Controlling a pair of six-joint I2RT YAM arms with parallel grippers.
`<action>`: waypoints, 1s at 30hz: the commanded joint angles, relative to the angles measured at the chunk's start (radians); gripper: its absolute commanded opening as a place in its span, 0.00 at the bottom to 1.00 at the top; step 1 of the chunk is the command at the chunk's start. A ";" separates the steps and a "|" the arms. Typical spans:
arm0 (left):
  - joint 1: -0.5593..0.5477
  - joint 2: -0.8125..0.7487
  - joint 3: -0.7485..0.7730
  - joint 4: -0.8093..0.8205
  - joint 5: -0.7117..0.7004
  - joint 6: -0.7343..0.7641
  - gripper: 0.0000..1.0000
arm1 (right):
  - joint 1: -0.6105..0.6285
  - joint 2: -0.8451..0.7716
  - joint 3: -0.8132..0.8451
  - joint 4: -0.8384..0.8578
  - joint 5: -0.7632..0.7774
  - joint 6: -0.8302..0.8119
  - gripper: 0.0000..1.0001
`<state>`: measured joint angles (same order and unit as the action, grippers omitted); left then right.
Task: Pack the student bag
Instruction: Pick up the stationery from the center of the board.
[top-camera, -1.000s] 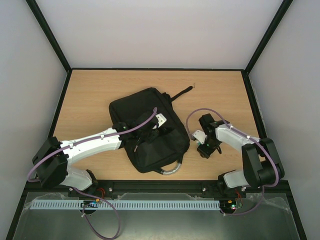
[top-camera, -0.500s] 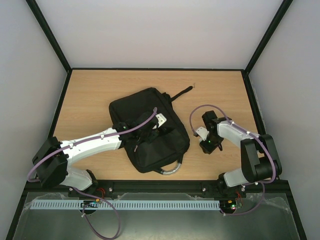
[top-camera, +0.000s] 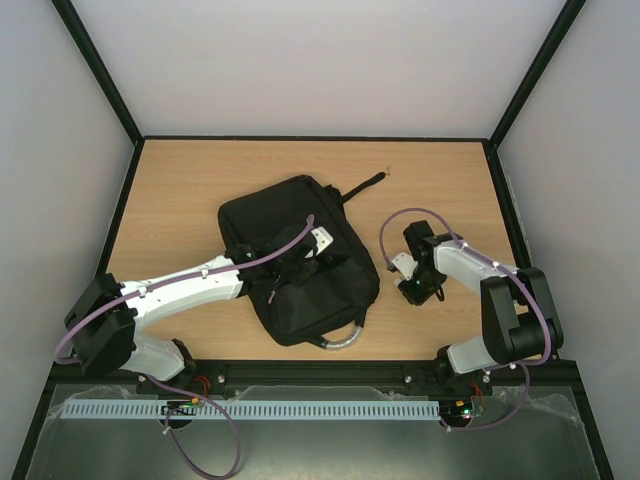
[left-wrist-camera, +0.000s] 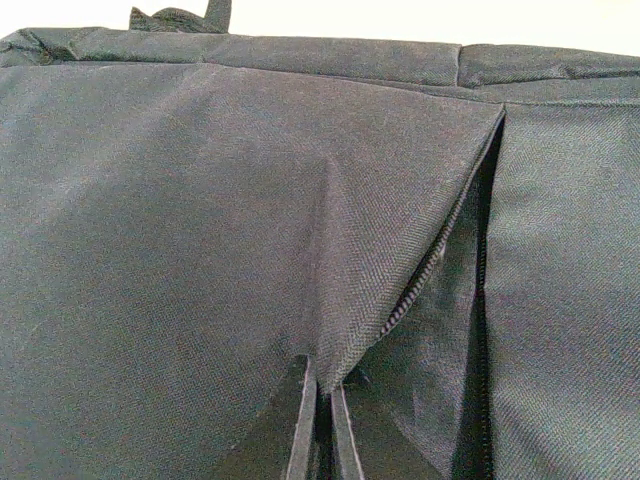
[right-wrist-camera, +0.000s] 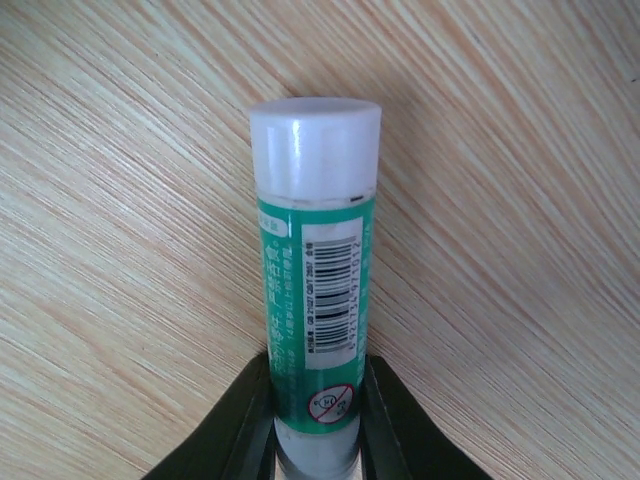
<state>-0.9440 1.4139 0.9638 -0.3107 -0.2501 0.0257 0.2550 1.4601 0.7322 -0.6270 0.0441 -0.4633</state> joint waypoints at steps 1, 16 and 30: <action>-0.001 -0.006 0.032 0.004 0.009 -0.004 0.03 | -0.004 -0.006 0.028 -0.065 -0.038 0.019 0.13; 0.000 0.000 0.033 0.005 0.006 -0.003 0.02 | 0.021 -0.069 0.273 -0.223 -0.368 0.050 0.01; 0.005 -0.001 0.032 0.009 0.001 -0.004 0.02 | 0.224 0.024 0.396 -0.318 -0.610 0.058 0.01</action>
<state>-0.9440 1.4155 0.9642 -0.3115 -0.2501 0.0257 0.4351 1.4418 1.0962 -0.8593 -0.4580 -0.4198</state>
